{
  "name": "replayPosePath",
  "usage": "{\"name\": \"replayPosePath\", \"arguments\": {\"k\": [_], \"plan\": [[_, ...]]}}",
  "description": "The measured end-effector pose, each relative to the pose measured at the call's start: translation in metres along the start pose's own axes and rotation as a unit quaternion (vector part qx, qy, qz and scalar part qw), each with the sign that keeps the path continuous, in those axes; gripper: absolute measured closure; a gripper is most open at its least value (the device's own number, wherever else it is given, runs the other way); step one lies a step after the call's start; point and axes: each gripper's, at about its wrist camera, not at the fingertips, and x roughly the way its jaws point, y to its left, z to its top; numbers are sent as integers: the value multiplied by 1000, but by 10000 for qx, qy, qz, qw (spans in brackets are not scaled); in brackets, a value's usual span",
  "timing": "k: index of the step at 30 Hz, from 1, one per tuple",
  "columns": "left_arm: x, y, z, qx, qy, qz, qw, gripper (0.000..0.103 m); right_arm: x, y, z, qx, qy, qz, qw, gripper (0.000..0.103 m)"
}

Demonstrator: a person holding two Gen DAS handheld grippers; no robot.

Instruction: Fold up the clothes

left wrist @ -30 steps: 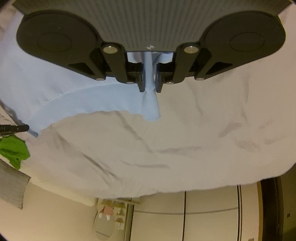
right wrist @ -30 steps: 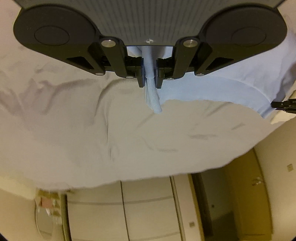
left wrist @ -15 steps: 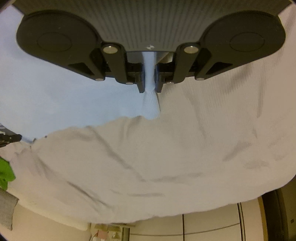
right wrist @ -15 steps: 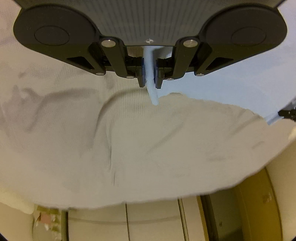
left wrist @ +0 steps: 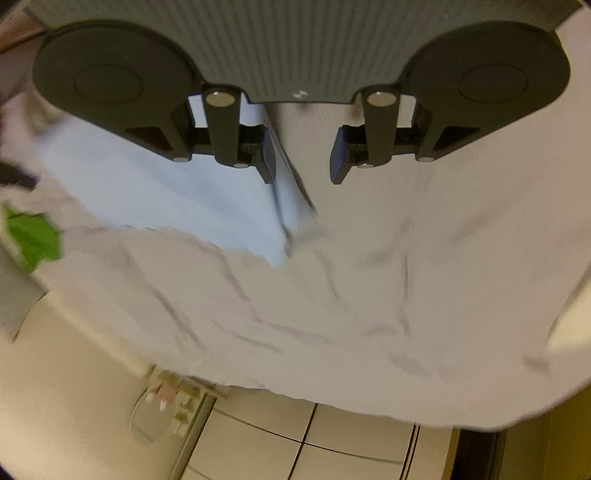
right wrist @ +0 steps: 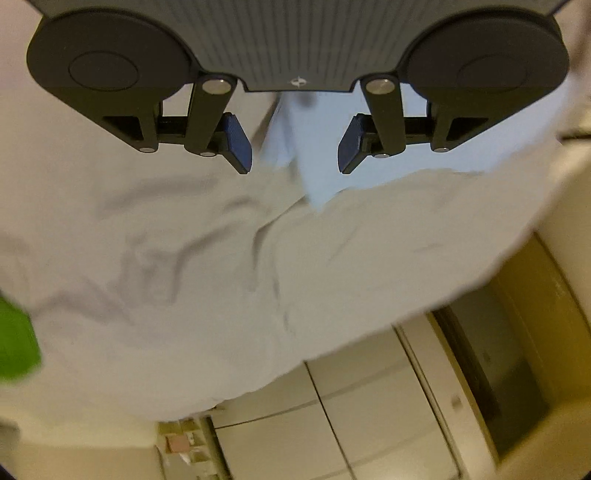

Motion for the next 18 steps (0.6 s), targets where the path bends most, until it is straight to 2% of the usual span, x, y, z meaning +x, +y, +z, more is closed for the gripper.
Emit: {"name": "replayPosePath", "arguments": {"k": [2,4,6,8,10,11,12,13,14,18], "plan": [[-16,-1,-26,-277,32,-272,9992,76,-24,-2,-23,213,-73,187,9996,48],[-16,-4,-46,-464,79,-394,9981,72,-43,-3,-43,373,-115,280,9988,48],[-9,-5,-57,-626,122,-408,9971,71,-46,-1,-58,460,-92,325,9984,47],[3,0,-60,-1021,81,-646,9926,71,-41,0,-65,527,-30,372,9979,47],[13,3,-56,-1300,18,-923,9872,79,-29,1,-67,585,-2,427,9974,47],[15,-1,-52,-1248,0,-894,9881,90,-23,2,-66,621,-9,474,9969,47],[16,-4,-49,-1193,-17,-862,9891,96,-18,4,-65,661,-19,502,9965,60],[17,-8,-45,-1138,-35,-830,9900,96,-14,7,-63,679,6,513,9964,73],[14,-11,-42,-965,-68,-745,9925,96,-9,10,-60,647,52,430,9970,93],[11,-22,-44,-161,47,-368,9992,94,-16,21,-51,272,64,27,9996,97]]}}
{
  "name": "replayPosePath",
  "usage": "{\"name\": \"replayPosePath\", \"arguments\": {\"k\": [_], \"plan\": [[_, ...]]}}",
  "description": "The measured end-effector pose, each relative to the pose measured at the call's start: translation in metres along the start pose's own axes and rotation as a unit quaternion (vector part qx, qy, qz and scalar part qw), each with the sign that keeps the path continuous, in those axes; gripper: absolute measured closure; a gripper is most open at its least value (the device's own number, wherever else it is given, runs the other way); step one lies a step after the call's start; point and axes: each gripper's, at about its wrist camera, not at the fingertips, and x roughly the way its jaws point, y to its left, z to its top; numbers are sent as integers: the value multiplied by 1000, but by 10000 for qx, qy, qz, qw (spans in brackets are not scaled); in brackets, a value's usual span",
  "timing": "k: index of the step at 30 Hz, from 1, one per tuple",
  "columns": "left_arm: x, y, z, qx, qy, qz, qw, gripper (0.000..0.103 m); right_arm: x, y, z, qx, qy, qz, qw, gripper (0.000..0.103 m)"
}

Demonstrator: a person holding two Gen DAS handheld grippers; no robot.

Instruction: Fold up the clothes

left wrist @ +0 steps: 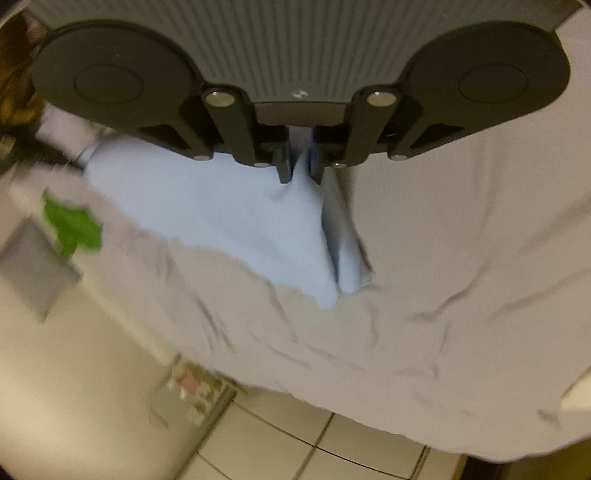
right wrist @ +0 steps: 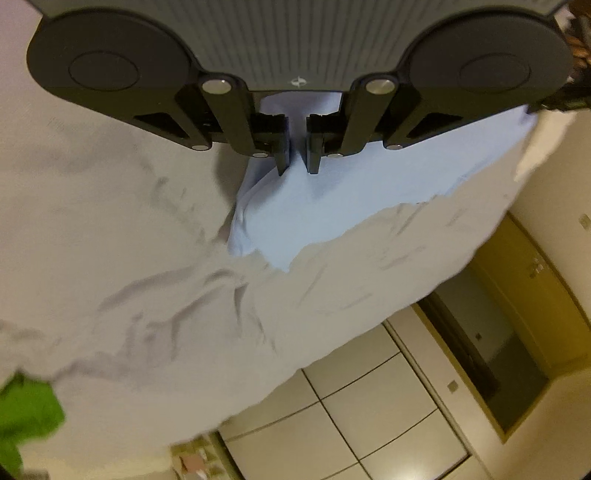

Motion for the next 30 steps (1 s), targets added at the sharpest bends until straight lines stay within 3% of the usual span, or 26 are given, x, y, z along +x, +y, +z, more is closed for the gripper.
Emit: {"name": "replayPosePath", "arguments": {"k": [3,7,8,11,12,14,17,20,21,25,28,30], "plan": [[18,1,-23,180,359,294,9988,91,11,-7,-6,29,222,-272,9994,98],[3,-4,-19,164,286,664,9973,85,29,-16,-28,337,515,-579,9964,97],[-7,-8,-18,246,290,946,9948,85,25,-13,-27,354,494,-643,9961,94],[-31,-18,-5,770,138,2048,9757,92,9,4,-17,-26,393,-1246,9914,59],[-37,-23,0,814,71,2057,9752,92,2,11,-13,-230,244,-1515,9879,59],[-38,-41,8,930,-34,1703,9810,92,-12,27,-7,-562,-221,-1839,9811,61],[-12,-90,10,1340,-67,982,9861,91,-12,57,-5,-791,-641,-1310,9861,61],[27,-133,6,1555,88,453,9868,90,19,95,-20,-1287,-461,-762,9877,62],[45,-146,4,1723,117,399,9842,86,31,104,-27,-1416,-357,-653,9871,67],[87,-149,-9,2145,187,1253,9685,87,69,111,-50,-1925,-260,-1067,9751,69],[81,-115,-15,1764,234,1177,9770,100,79,73,-60,-1806,-98,-1436,9730,70],[66,-102,-12,1520,228,1288,9797,100,70,51,-56,-1467,-62,-1492,9779,73]]}}
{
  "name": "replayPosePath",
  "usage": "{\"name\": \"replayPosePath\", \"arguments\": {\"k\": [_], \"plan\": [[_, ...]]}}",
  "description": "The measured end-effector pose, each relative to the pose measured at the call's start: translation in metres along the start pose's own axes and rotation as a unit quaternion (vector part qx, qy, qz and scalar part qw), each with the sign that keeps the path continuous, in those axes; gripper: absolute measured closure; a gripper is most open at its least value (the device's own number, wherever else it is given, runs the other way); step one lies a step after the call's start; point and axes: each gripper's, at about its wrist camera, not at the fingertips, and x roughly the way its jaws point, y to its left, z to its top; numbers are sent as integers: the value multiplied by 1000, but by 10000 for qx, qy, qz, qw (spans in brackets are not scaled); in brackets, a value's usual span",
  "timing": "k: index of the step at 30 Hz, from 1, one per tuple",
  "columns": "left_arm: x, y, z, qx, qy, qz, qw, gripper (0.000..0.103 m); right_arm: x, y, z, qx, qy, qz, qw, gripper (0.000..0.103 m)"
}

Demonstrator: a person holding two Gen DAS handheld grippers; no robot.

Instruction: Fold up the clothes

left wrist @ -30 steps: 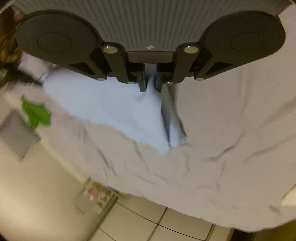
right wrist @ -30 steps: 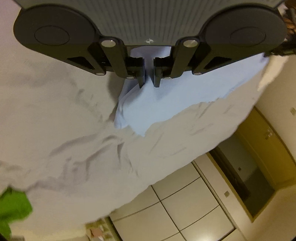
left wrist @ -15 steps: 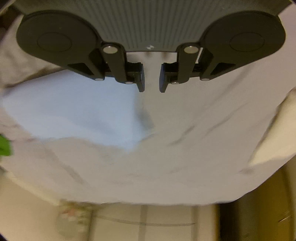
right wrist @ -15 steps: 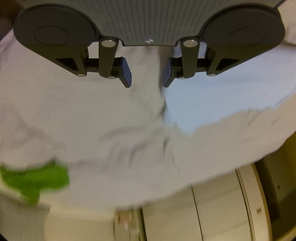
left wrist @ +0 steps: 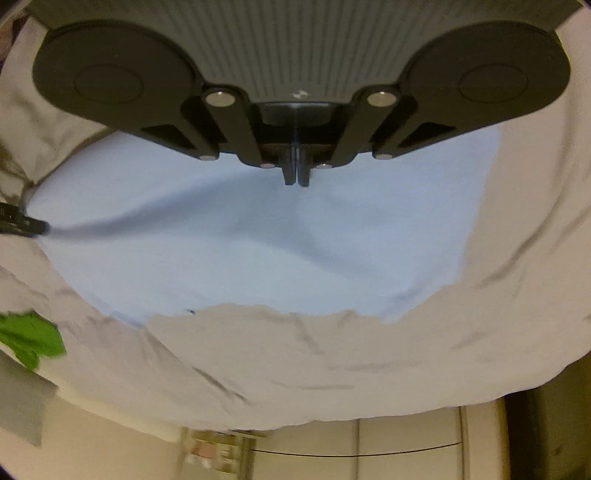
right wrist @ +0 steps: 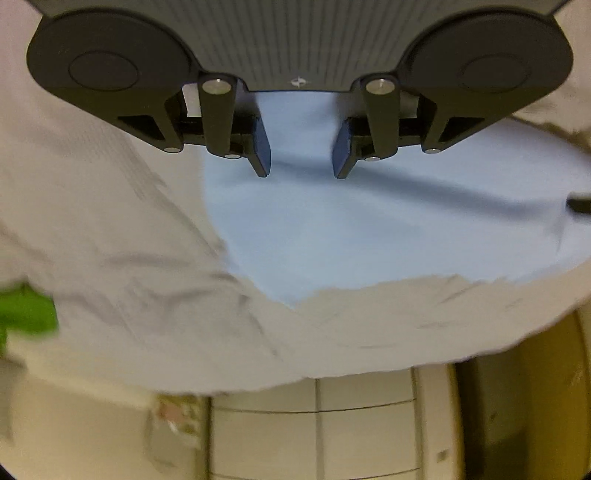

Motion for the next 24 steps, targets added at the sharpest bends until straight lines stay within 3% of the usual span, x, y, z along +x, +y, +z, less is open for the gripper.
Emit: {"name": "replayPosePath", "arguments": {"k": [1,2,4,7,11,13,15,16,18,20,22,24], "plan": [[-4,2,5,41,12,254,9997,100,-3,-7,2,-2,56,-156,9999,74],[-12,8,10,12,-72,277,9996,100,-7,-11,6,36,66,-240,9997,78],[-24,15,20,-75,-184,203,9996,97,-18,-17,17,327,-12,-225,9992,73],[-20,-4,39,108,-266,-182,9994,97,-32,-4,34,508,-285,202,9981,71],[3,-49,41,590,-190,-589,9963,91,-32,48,41,61,-350,929,9950,72],[25,-61,33,754,-35,-376,9964,90,-14,73,38,-232,-155,1067,9939,73],[48,-50,30,687,127,-52,9975,92,6,82,32,-446,76,897,9949,76],[55,-42,32,551,169,-77,9983,99,14,78,30,-469,80,747,9961,78],[59,-23,40,216,253,-103,9994,100,26,61,30,-286,143,434,9985,77],[50,-14,46,224,155,174,9995,100,31,34,37,112,194,227,9995,78],[37,-6,51,194,-43,416,9989,99,31,19,43,132,151,-168,9997,77],[29,-8,61,154,-118,291,9994,96,18,7,49,336,-5,-164,9993,74]]}}
